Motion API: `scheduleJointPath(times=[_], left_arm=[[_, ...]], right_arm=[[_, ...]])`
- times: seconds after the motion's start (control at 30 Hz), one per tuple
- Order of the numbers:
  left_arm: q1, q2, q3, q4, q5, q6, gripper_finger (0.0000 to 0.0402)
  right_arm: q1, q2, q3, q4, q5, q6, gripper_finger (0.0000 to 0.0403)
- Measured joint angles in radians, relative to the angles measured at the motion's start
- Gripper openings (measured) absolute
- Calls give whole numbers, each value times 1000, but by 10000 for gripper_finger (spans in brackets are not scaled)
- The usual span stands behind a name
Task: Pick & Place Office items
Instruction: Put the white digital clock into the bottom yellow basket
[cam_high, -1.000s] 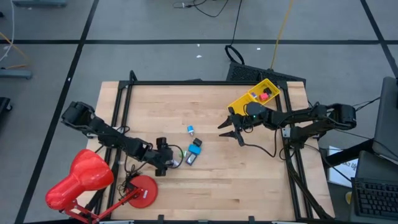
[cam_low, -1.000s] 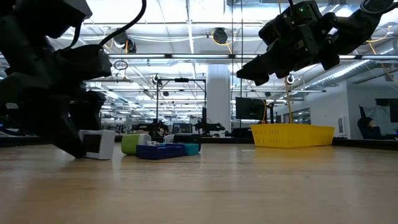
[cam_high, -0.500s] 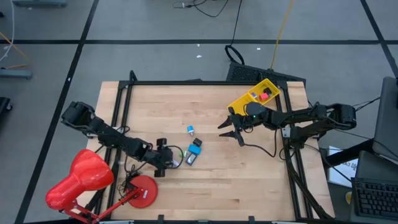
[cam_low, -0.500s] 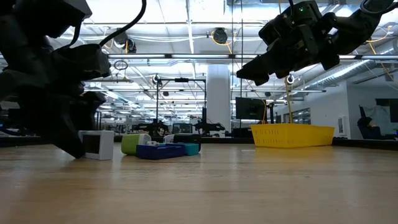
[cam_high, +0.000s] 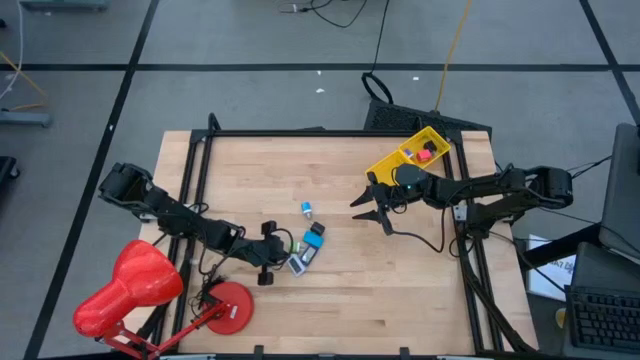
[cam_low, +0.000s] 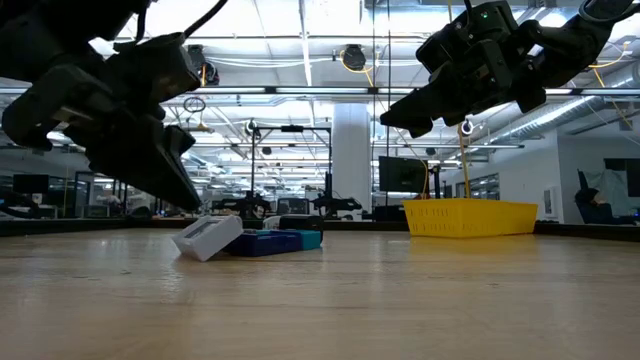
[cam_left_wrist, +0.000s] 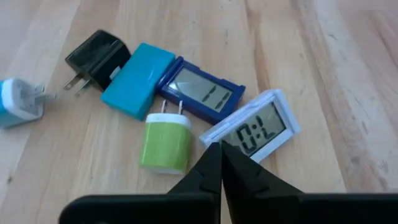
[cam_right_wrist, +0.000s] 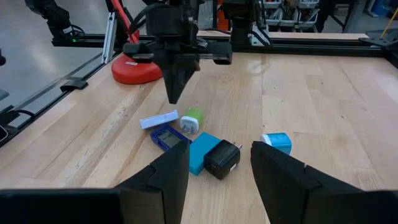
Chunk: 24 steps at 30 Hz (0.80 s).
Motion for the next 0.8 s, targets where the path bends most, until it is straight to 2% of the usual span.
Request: scheduleJointPath(times=[0.27,0.5,0.63,0.8], left_arm=[[5,0,0,3,-26,-199,70],[5,5,0,88,-34,-284,170],[-1,59,2,133,12,-301,225],[-17,174,5,168,78,-315,263]], right_arm=[[0,0,0,0,0,0,160],[0,0,0,0,0,0,160],[0,0,0,0,0,-1,160],[0,0,0,0,0,-3,160]])
